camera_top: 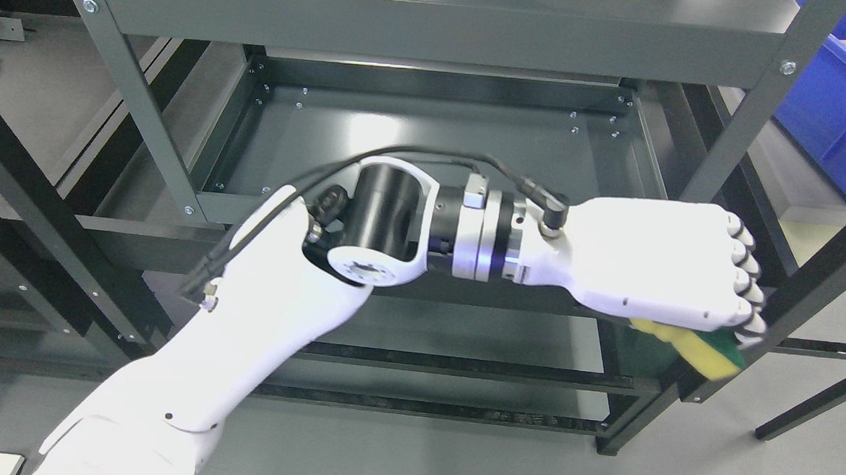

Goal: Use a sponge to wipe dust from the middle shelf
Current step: 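Wipe the sponge along the shelf surface toward the left arm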

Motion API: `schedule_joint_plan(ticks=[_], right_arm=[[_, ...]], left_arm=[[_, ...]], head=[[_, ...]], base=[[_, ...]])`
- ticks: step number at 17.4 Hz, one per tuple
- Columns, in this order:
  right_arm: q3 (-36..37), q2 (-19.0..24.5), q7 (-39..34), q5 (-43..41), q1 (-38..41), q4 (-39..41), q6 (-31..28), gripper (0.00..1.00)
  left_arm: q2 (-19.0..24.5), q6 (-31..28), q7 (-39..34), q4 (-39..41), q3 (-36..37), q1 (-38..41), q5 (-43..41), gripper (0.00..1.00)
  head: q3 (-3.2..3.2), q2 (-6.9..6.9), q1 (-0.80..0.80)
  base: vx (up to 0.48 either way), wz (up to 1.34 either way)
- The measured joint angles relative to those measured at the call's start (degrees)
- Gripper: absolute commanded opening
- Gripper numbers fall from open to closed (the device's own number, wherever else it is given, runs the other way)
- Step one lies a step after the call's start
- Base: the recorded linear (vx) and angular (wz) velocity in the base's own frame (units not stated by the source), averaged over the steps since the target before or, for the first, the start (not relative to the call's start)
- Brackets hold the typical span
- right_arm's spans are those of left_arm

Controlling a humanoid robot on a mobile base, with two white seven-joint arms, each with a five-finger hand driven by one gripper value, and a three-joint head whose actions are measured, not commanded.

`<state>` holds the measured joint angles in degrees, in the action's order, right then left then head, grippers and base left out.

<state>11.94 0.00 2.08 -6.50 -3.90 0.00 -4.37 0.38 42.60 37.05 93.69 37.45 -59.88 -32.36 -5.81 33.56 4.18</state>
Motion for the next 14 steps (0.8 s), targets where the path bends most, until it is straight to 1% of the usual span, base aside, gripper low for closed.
schedule_joint_plan(ticks=[3, 8, 11, 14], right_arm=[[0.0, 0.0, 0.0, 0.0, 0.0, 0.0, 0.0, 1.0], [0.0, 0.0, 0.0, 0.0, 0.0, 0.0, 0.0, 1.0], [0.0, 0.0, 0.0, 0.0, 0.0, 0.0, 0.0, 1.0], [0.0, 0.0, 0.0, 0.0, 0.0, 0.0, 0.0, 1.0]], left_arm=[[2.2, 1.7, 0.6, 0.1, -3.9, -0.6, -2.3, 0.0], [7.5, 2.4, -1.6, 0.2, -11.8, 0.4, -3.8, 0.0], [11.7, 2.5, -1.9, 0.8, -16.5, 2.7, -1.7, 0.0], [16.9, 2.6, -1.9, 1.7, -21.5, 6.1, 2.5, 0.0]], head=[[0.0, 0.0, 0.0], [0.0, 0.0, 0.0], [0.0, 0.0, 0.0], [0.0, 0.0, 0.0]], base=[[0.0, 0.0], [0.0, 0.0], [0.0, 0.0], [0.0, 0.0]])
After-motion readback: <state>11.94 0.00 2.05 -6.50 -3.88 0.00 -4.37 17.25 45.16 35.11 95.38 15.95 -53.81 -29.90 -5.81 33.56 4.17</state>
